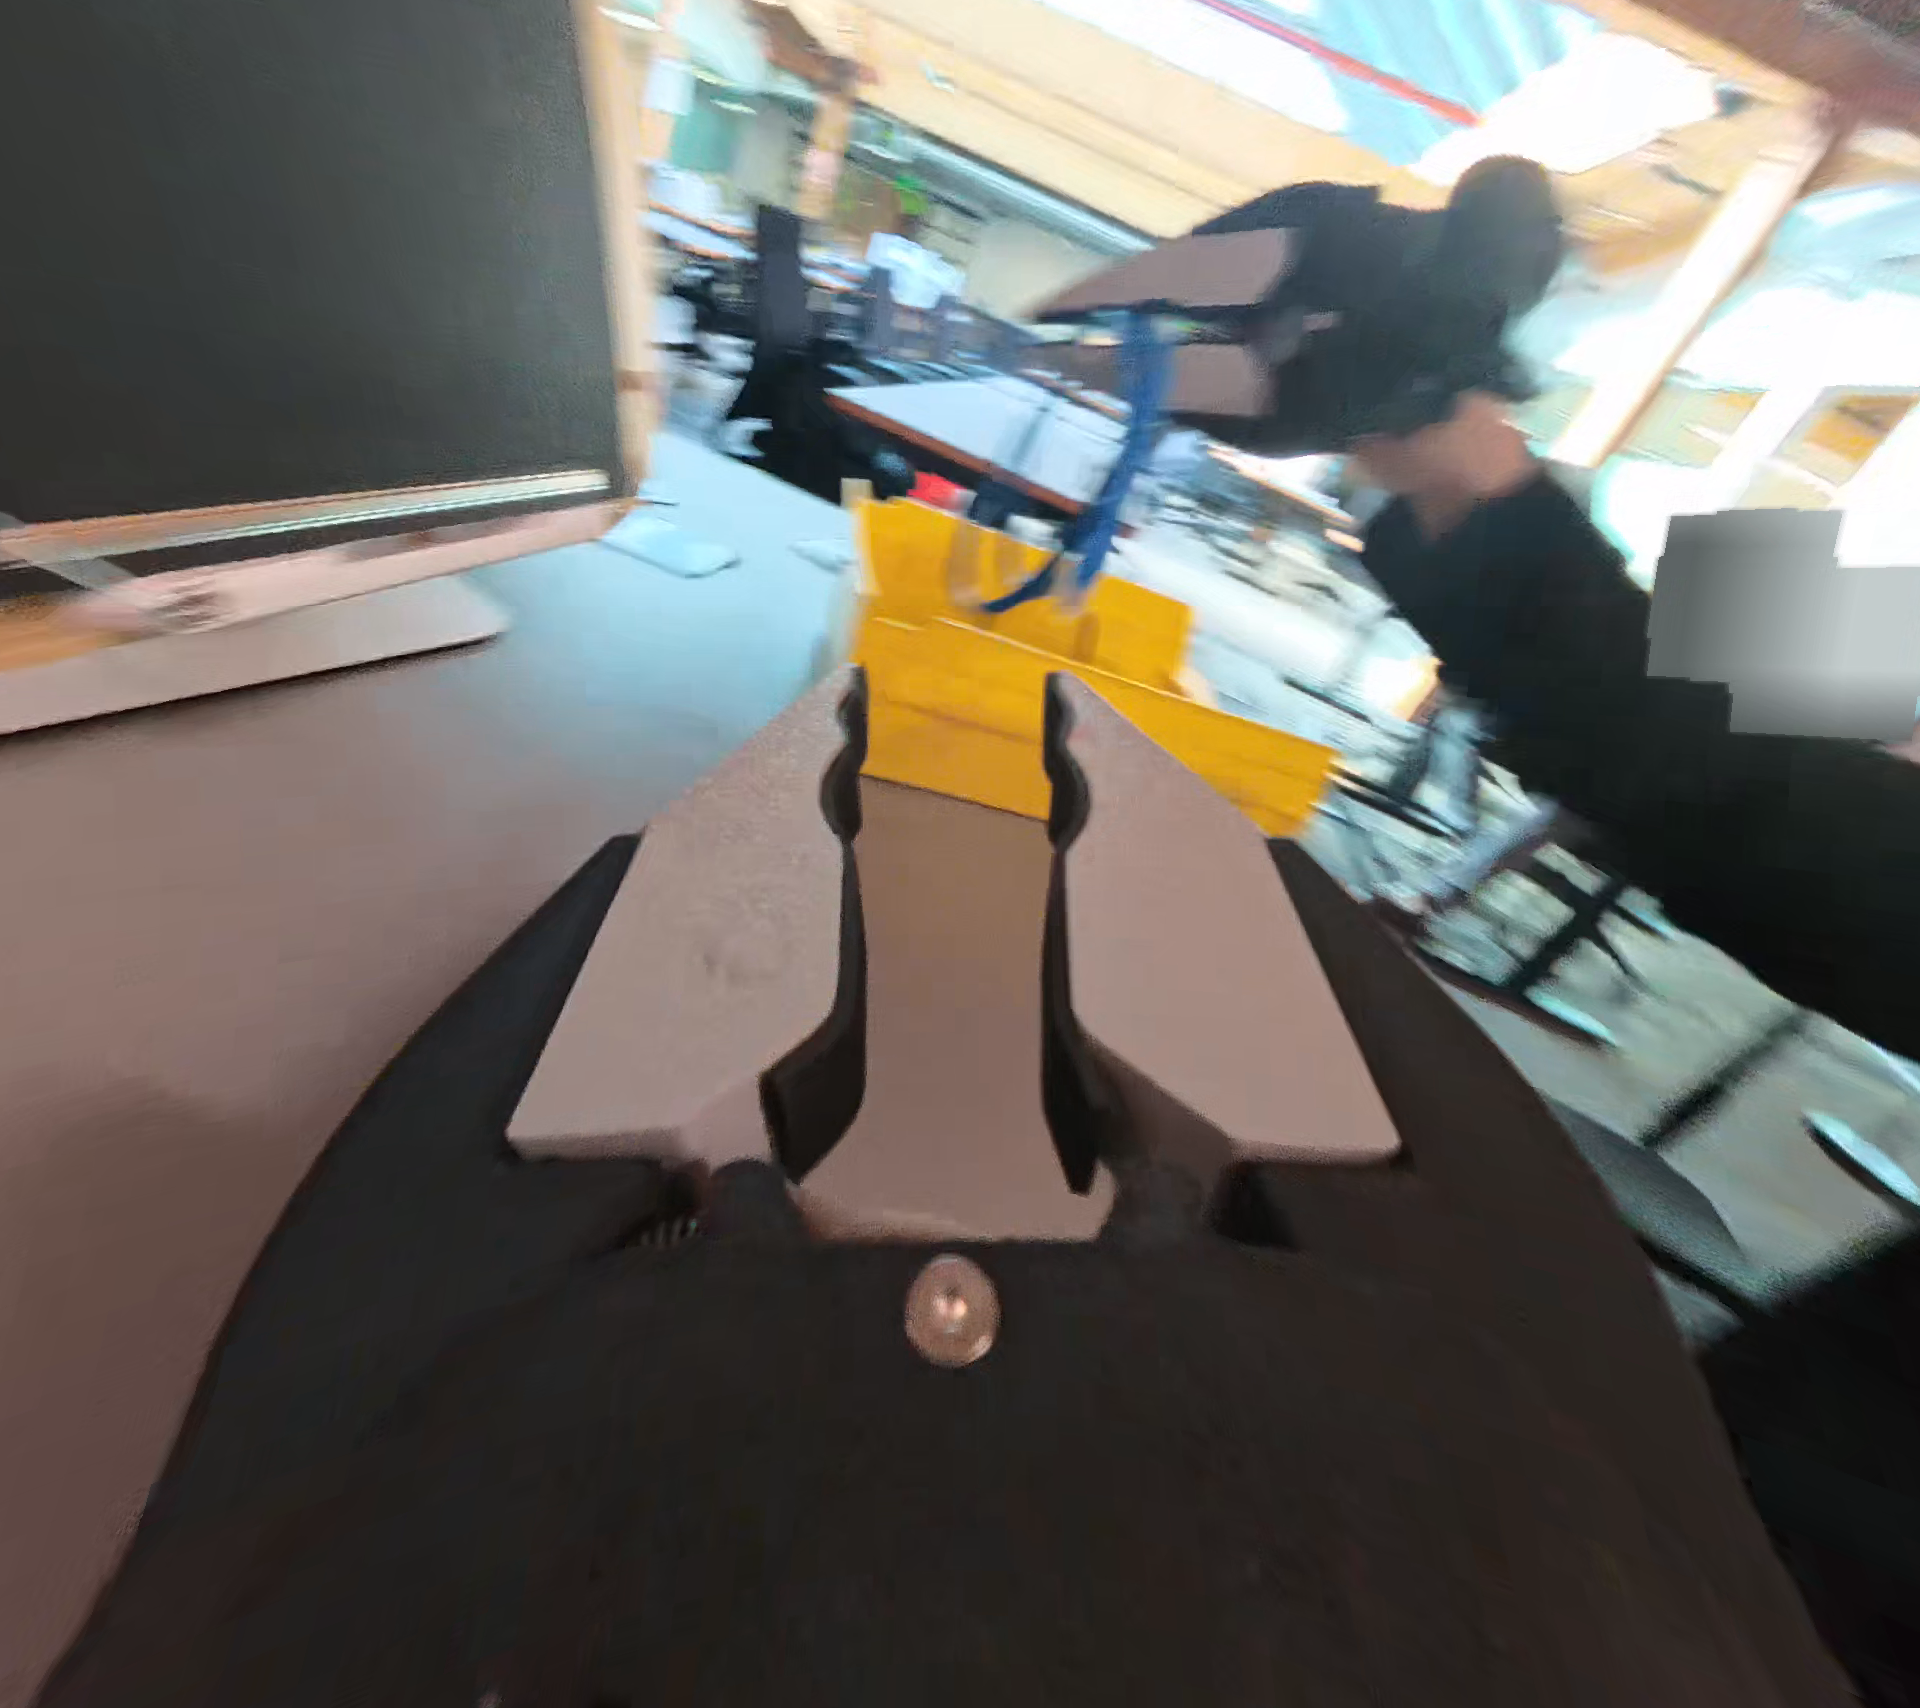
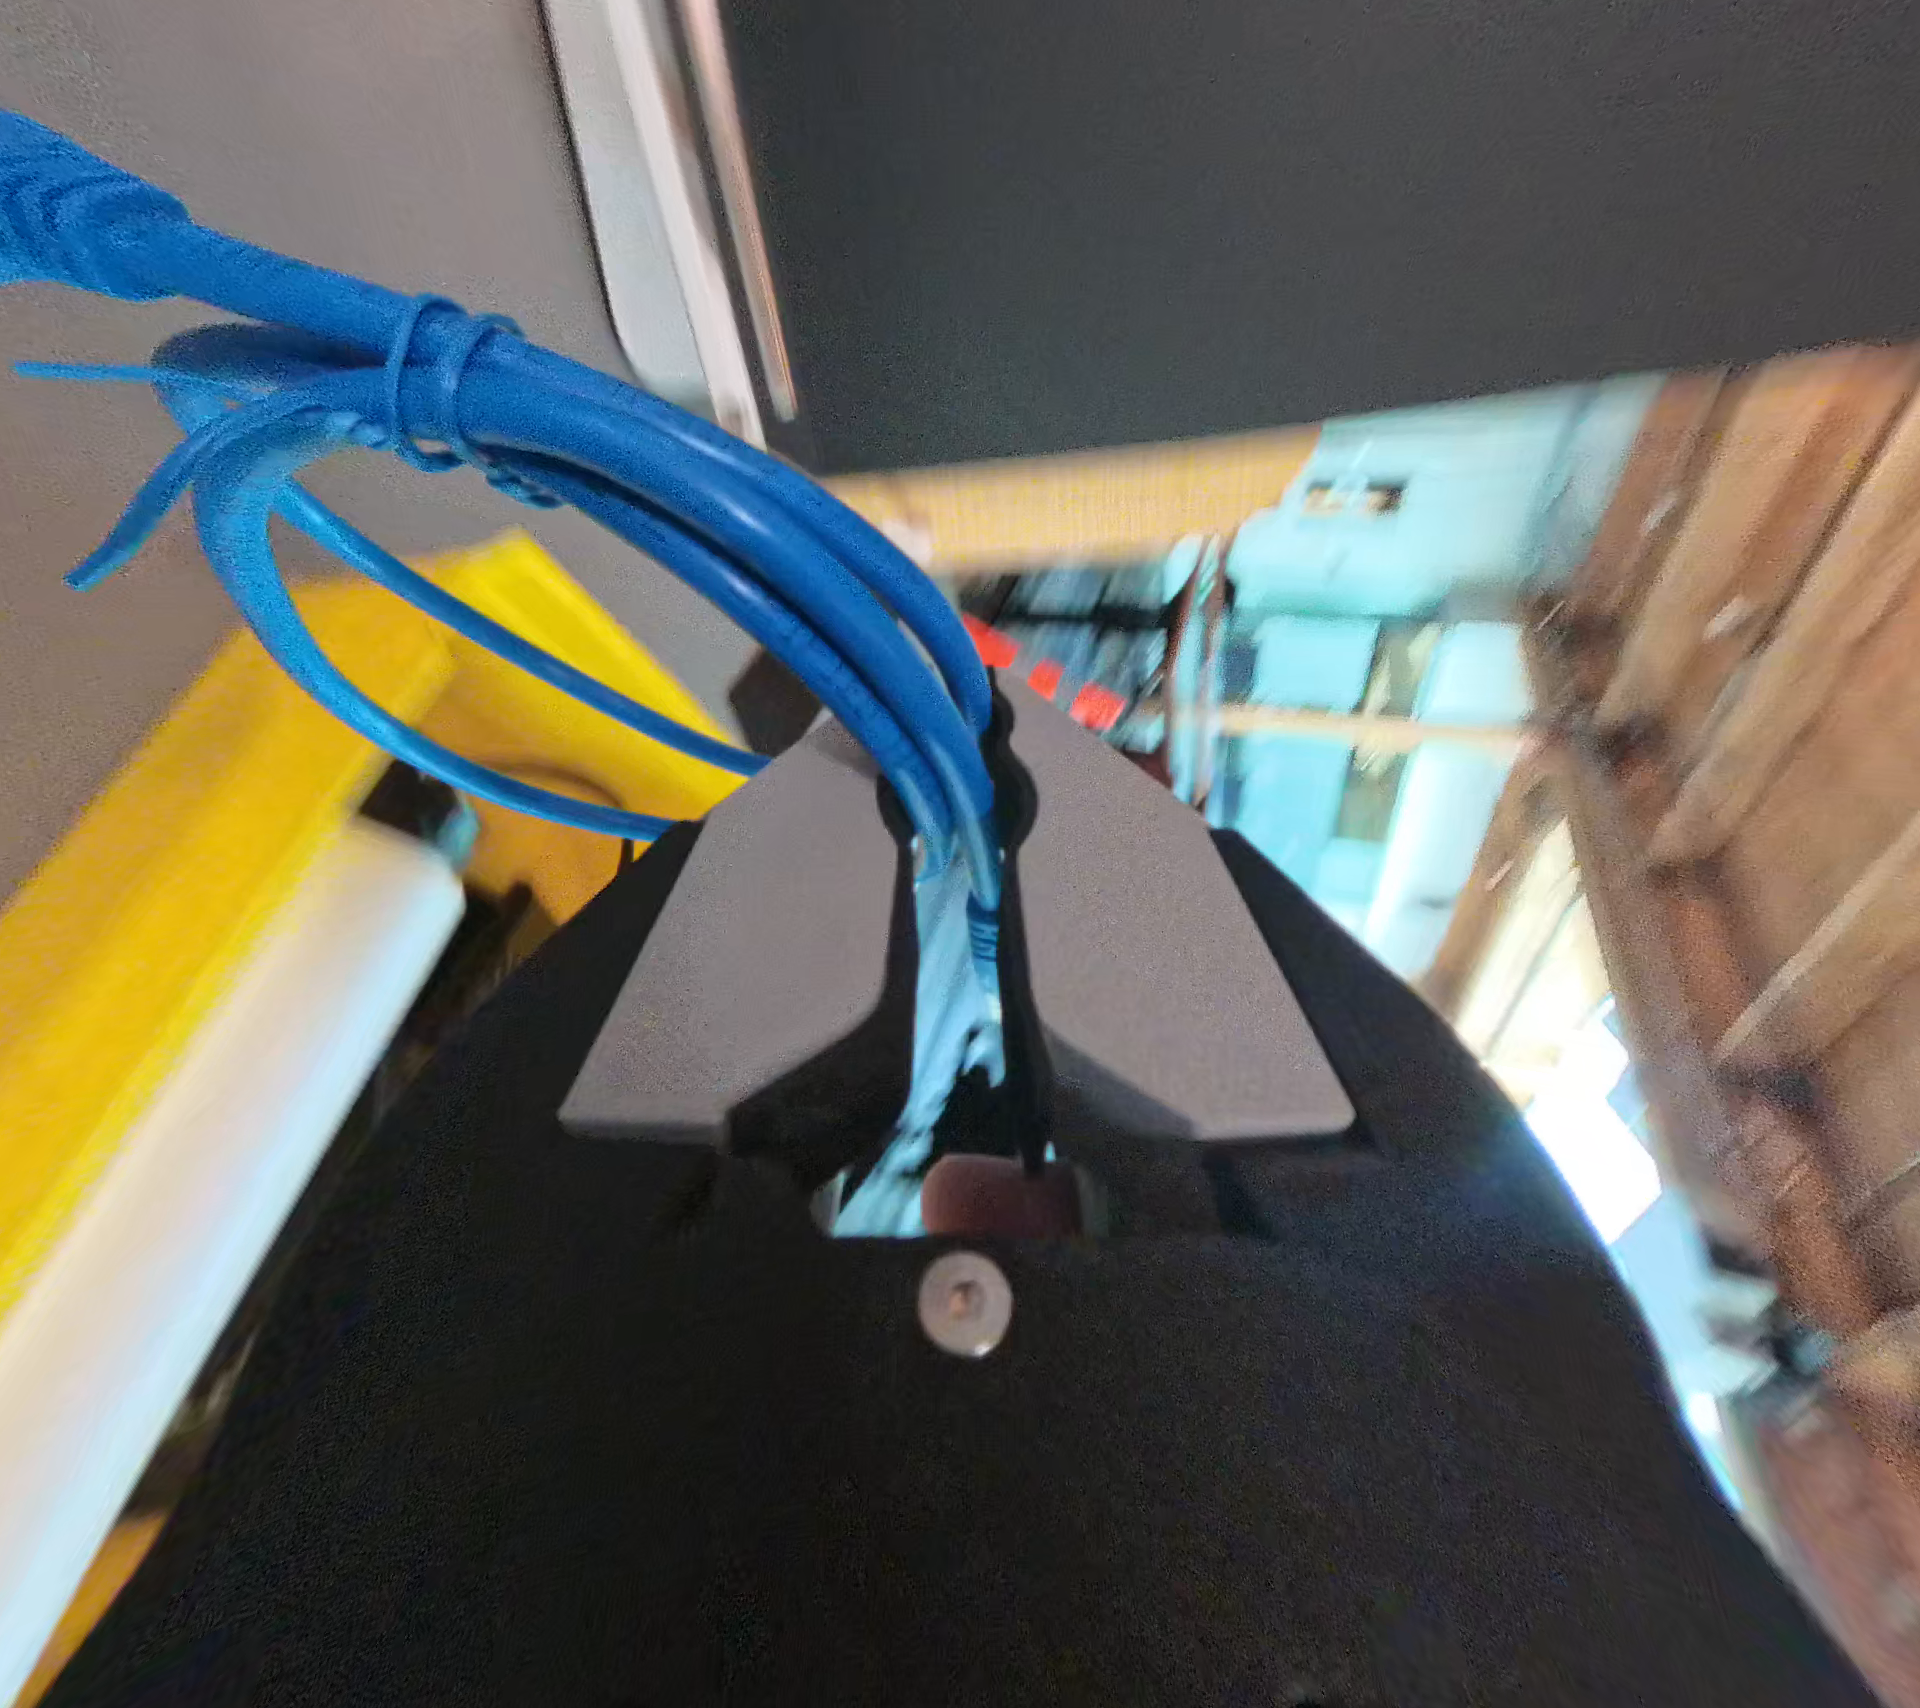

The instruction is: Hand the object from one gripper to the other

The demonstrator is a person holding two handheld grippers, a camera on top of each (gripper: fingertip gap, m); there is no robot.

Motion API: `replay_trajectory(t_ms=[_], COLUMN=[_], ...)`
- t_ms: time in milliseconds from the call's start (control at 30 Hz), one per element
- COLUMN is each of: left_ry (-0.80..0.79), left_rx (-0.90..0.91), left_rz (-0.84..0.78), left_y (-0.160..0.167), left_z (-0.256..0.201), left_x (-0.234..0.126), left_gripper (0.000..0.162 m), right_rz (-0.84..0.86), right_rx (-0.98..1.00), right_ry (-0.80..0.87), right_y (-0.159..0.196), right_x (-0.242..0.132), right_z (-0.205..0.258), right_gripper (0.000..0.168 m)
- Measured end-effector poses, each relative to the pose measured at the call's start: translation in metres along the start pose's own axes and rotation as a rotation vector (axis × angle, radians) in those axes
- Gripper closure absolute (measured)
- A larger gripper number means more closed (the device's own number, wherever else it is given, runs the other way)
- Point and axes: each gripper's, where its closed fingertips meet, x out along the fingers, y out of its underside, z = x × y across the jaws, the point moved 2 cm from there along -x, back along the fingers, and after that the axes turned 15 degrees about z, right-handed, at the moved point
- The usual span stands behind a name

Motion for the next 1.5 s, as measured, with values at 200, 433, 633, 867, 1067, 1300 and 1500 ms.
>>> replay_trajectory(t_ms=[200,433,633,867,1067,1300,1500], left_ry=[-0.438,-0.439,-0.501,-0.698,-0.536,-0.68,-0.766], left_rx=[-0.019,0.043,0.081,0.112,0.061,0.157,0.191], left_rz=[0.199,0.306,0.398,0.404,0.443,0.435,0.452], left_y=[0.031,0.049,0.064,0.067,0.078,0.076,0.076], left_z=[0.063,0.059,0.068,0.088,0.074,0.088,0.098], left_x=[0.004,0.023,0.031,0.029,0.037,0.033,0.026], left_gripper=[0.134,0.134,0.13,0.113,0.139,0.115,0.114], right_rz=[0.344,0.582,0.686,0.484,-0.163,-0.613,-0.695], right_rx=[0.266,0.426,0.663,0.781,0.839,0.763,0.782], right_ry=[-0.407,-0.822,-1.112,-1.001,-0.979,-0.922,-1.066], right_y=[0.144,0.219,0.239,0.215,0.074,-0.087,-0.179], right_x=[0.008,0.016,0.031,0.028,-0.034,-0.08,-0.041], right_z=[-0.003,0.088,0.135,0.084,0.03,0.076,0.143], right_gripper=[0.162,0.159,0.126,0.124,0.117,0.107,0.103])
